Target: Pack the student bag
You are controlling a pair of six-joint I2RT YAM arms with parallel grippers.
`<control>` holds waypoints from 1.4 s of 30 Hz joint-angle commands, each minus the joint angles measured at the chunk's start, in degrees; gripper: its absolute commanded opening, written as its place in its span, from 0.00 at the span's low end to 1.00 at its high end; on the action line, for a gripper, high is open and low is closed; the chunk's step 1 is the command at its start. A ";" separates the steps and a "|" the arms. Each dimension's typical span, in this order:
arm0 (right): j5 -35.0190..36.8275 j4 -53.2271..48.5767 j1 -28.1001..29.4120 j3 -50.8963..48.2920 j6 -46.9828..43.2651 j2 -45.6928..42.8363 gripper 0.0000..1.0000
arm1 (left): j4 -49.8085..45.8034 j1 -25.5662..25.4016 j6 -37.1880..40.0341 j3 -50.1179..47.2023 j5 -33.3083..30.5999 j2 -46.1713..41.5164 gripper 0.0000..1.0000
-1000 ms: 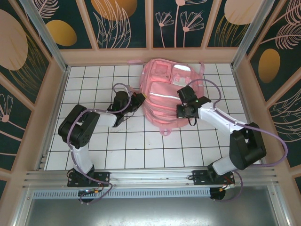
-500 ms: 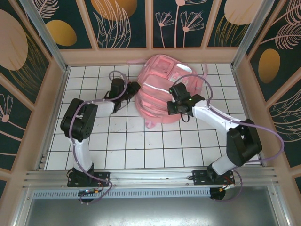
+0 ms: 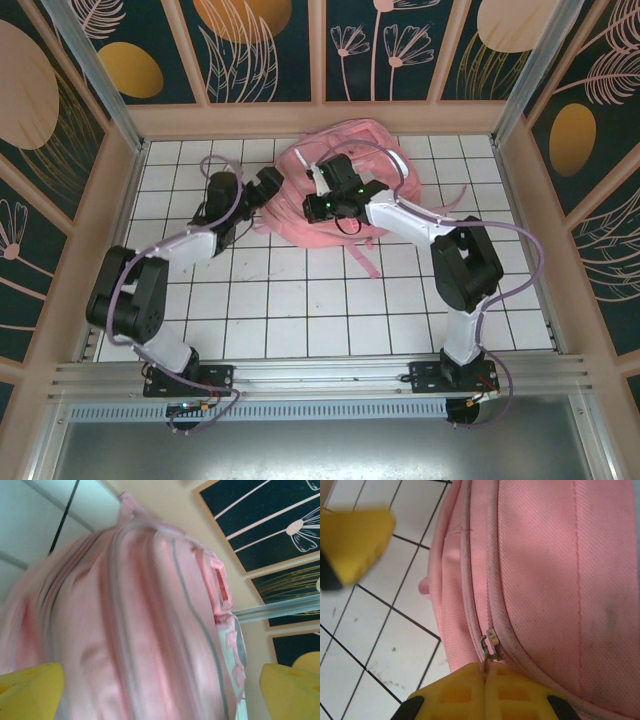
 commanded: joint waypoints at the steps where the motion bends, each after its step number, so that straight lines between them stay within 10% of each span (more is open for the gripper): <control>1: -3.09 4.28 0.33 2.74 2.26 -0.37 0.00 | 7.58 -1.43 -8.58 -8.09 0.52 -2.43 0.99; 11: -12.62 6.91 0.59 -9.10 6.46 -7.42 0.00 | 16.46 -4.06 -11.58 -2.09 2.14 11.19 0.79; 16: -10.35 -3.26 0.60 -13.36 0.09 -9.47 0.00 | 21.82 -3.97 -11.19 -0.69 2.97 15.75 0.00; 29: 32.10 -24.06 -6.75 -9.18 -8.99 -9.77 0.00 | 16.33 -3.71 -6.83 -2.54 0.51 9.84 0.00; 33: 28.97 -17.75 -5.88 -6.77 -9.54 -10.56 0.06 | 15.51 -3.71 -6.39 -2.23 0.97 9.10 0.00; 36: 18.16 -11.55 -6.21 -8.87 -9.93 -14.18 0.56 | 11.10 -3.63 -3.71 -0.79 0.21 7.66 0.60; 37: 16.01 -9.01 -6.49 -10.66 -9.93 -16.14 0.91 | 7.55 -3.62 -1.99 0.20 -1.01 7.20 0.87; 42: 24.69 3.93 -11.22 -22.65 -7.37 -26.92 0.99 | -11.09 -3.45 13.38 4.58 -14.79 -1.70 0.99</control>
